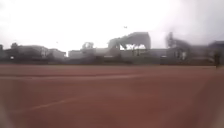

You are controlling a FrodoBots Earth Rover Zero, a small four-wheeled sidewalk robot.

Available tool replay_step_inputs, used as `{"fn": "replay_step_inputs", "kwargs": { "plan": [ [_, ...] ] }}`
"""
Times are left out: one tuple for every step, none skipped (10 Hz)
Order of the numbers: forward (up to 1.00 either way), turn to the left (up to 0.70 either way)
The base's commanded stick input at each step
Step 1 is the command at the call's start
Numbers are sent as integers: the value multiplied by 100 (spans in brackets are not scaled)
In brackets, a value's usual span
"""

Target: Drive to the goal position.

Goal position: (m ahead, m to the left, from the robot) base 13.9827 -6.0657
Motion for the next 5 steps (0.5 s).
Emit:
{"fn": "replay_step_inputs", "kwargs": {
  "plan": [
    [50, 0],
    [50, 0],
    [50, 0],
    [50, 0],
    [50, 0]
  ]
}}
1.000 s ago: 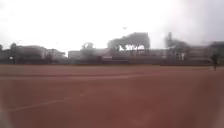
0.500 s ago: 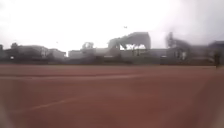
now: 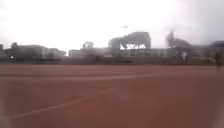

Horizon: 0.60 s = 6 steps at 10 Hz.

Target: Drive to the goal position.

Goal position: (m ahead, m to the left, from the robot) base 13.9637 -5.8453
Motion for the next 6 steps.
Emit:
{"fn": "replay_step_inputs", "kwargs": {
  "plan": [
    [50, 0],
    [50, 0],
    [50, 0],
    [50, 0],
    [50, 0],
    [50, 0]
  ]
}}
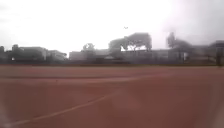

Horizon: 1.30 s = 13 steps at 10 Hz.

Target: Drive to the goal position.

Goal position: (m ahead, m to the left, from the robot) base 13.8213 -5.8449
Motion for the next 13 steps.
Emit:
{"fn": "replay_step_inputs", "kwargs": {
  "plan": [
    [50, 0],
    [50, 0],
    [50, 0],
    [50, 0],
    [50, 0],
    [50, 0],
    [50, 0],
    [50, 0],
    [50, 0],
    [50, 0],
    [50, 0],
    [50, 0],
    [50, 0]
  ]
}}
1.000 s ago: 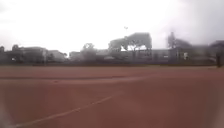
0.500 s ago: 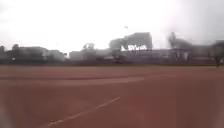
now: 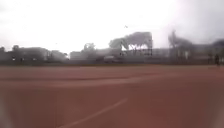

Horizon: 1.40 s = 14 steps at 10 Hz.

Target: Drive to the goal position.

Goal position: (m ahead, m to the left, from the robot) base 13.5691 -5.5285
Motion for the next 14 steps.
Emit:
{"fn": "replay_step_inputs", "kwargs": {
  "plan": [
    [50, 0],
    [50, 0],
    [50, 0],
    [50, 0],
    [50, 0],
    [50, 0],
    [50, 0],
    [50, 0],
    [50, 0],
    [50, 0],
    [50, 0],
    [50, 0],
    [50, 0],
    [50, 0]
  ]
}}
